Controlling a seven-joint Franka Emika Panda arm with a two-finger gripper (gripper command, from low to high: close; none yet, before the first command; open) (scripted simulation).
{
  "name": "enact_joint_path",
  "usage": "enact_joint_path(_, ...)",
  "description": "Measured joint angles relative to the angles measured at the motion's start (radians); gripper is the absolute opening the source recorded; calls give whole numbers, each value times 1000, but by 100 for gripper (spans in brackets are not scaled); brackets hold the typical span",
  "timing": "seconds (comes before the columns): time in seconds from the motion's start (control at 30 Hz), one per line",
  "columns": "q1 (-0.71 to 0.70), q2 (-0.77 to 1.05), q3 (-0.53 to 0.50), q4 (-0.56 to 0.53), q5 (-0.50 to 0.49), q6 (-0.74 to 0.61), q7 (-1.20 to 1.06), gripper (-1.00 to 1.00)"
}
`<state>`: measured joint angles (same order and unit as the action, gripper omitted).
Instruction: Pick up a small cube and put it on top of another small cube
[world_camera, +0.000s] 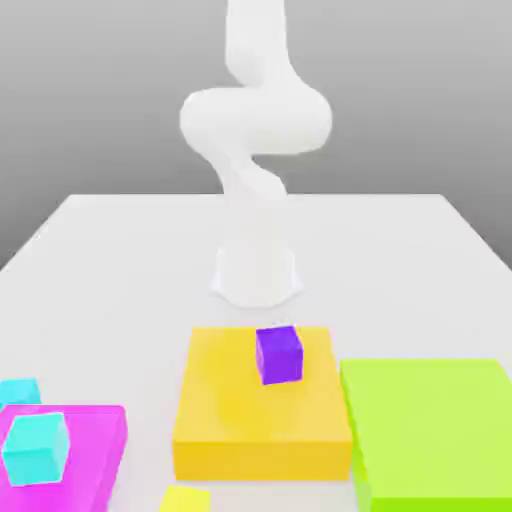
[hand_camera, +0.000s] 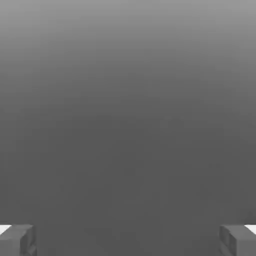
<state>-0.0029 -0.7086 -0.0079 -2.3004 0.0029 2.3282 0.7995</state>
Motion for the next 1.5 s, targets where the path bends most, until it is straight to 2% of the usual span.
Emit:
enact_joint_path(0.93, -58, 1021, -70, -4, 54, 315, -21, 0)
enact_joint_path(1.1, -75, 1203, -53, 27, 75, 439, -36, 0)
enact_joint_path(1.13, -79, 1222, -49, 31, 74, 453, -35, -100)
enact_joint_path(1.33, -81, 1232, -47, 33, 75, 461, -36, -100)
enact_joint_path(1.5, -71, 1095, -61, 3, 56, 354, -22, -100)
